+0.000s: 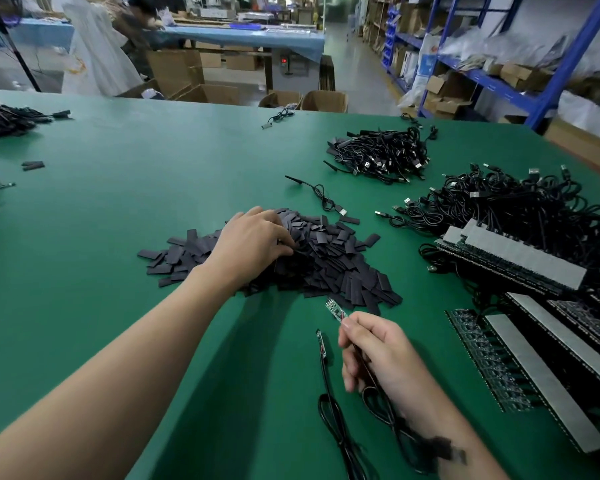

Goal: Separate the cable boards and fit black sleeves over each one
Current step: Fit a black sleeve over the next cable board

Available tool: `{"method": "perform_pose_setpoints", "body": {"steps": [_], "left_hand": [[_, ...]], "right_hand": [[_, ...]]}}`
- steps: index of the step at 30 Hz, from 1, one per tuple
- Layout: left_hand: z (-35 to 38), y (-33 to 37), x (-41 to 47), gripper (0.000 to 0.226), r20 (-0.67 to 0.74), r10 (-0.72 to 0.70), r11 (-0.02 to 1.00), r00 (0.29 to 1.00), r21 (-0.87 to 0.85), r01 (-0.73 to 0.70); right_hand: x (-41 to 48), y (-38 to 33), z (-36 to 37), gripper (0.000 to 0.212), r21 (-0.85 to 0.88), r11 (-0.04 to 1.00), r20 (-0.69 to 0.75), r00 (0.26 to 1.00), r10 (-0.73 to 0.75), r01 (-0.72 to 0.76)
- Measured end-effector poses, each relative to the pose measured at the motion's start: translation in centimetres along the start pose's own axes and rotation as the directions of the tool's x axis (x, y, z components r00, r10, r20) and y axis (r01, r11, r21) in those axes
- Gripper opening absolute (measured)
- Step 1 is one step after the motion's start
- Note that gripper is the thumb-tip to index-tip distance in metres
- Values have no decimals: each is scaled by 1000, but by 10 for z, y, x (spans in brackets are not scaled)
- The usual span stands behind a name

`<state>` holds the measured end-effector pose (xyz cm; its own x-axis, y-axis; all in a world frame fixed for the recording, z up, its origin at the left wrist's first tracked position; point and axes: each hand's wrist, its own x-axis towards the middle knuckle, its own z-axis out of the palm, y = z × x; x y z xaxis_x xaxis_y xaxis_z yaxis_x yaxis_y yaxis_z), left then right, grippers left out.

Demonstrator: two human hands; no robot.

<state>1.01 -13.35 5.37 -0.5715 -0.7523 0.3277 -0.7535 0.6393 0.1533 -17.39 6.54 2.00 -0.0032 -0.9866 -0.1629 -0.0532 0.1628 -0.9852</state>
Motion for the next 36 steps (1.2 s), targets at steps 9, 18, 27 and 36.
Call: {"method": "perform_pose_setpoints", "body": {"steps": [9, 18, 27, 36], "left_hand": [[11, 5, -20, 6, -143, -292, 876, 946, -438, 204], [8, 64, -93, 17, 274, -210, 113, 938, -947, 302], [16, 80, -118, 18, 199, -162, 230, 966, -945, 233], [23, 73, -116, 20, -59, -155, 596, 986, -801, 46]], "right_hand": [[0, 0, -2, 35, 125, 992, -8, 1000, -22, 23], [3, 5, -4, 33, 249, 965, -52, 996, -71, 81], [1, 9, 6, 18, 44, 993, -84, 990, -109, 113], [1, 9, 8, 28, -36, 991, -72, 988, -133, 131]]}}
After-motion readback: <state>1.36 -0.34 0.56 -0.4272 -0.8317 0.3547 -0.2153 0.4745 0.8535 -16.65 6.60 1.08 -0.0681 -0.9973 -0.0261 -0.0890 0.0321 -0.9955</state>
